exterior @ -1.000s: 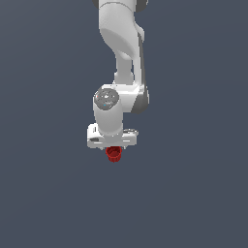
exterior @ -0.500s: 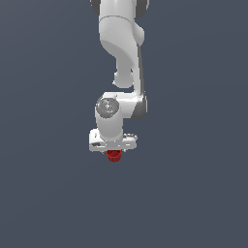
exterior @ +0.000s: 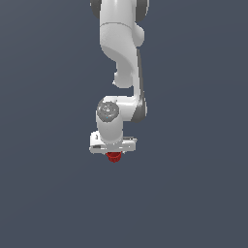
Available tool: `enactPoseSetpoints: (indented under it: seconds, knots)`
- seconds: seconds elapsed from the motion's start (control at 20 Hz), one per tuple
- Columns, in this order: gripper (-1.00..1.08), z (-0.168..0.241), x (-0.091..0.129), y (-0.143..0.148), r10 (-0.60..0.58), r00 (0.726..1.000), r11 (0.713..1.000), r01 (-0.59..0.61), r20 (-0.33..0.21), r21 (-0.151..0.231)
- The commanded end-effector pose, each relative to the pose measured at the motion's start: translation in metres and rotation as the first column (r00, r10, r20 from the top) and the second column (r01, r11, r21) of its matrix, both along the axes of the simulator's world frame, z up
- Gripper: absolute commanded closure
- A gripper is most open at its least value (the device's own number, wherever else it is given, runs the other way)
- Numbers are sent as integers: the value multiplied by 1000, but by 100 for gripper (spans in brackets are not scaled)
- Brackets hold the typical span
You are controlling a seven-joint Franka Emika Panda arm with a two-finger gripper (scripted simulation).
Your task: Pick up the object and move it to a goal position.
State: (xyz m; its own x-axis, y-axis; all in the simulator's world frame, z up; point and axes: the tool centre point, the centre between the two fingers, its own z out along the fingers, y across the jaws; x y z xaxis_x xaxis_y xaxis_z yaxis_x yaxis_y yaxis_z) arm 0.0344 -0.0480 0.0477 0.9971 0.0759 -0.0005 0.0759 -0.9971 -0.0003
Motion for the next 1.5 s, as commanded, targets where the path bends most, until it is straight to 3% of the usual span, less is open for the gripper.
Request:
enactPoseSetpoints:
  seconds: [0.0,0.75,1.45]
  knots:
    - [108,-1,0,0,0,1000,1000,0,0,0]
    - [108,12,-10,5,0,1000,1000,0,0,0]
    - [108,83,-69,36,0,1000,1000,0,0,0]
